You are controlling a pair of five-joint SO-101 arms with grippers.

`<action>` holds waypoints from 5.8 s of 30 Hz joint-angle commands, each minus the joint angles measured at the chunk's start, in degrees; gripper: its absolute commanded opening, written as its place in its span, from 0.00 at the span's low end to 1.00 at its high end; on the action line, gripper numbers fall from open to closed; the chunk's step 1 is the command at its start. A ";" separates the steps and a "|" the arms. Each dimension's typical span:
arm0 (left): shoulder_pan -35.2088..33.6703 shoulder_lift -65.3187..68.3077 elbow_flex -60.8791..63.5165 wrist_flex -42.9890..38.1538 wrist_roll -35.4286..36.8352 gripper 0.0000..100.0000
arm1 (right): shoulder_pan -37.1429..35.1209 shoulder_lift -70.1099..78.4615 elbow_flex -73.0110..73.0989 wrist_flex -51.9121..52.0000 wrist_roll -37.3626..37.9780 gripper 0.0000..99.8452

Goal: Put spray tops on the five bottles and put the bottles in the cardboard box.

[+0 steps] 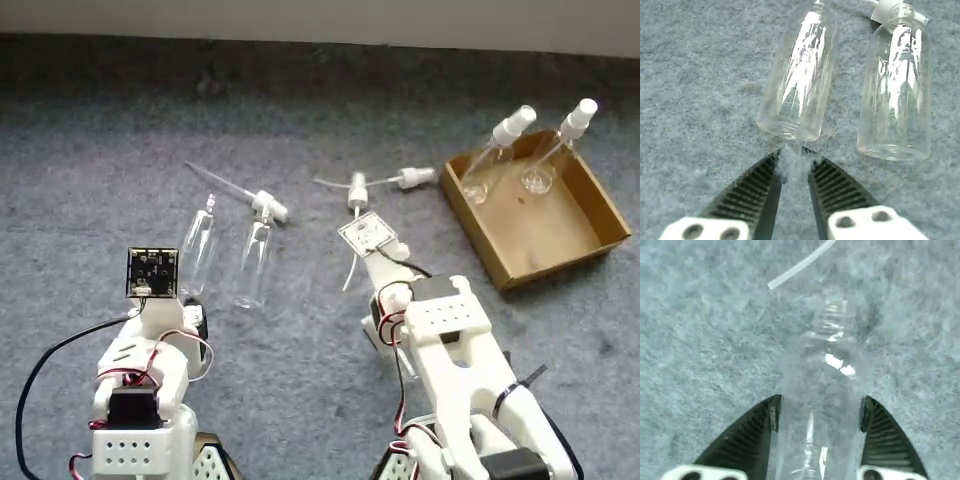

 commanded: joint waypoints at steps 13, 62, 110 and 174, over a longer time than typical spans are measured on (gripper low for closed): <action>1.63 -0.48 0.31 -1.49 0.44 0.01 | -1.63 2.15 -8.66 1.01 0.53 0.30; 1.71 -0.48 0.66 -1.58 0.44 0.01 | -1.45 13.23 -11.74 -5.49 -1.85 0.28; 3.65 -0.48 0.92 -1.49 0.35 0.01 | -1.19 -32.40 -15.60 9.63 -15.65 0.13; 6.81 49.36 -55.69 15.30 -26.46 0.01 | 9.19 -71.96 14.81 -1.89 -20.84 0.13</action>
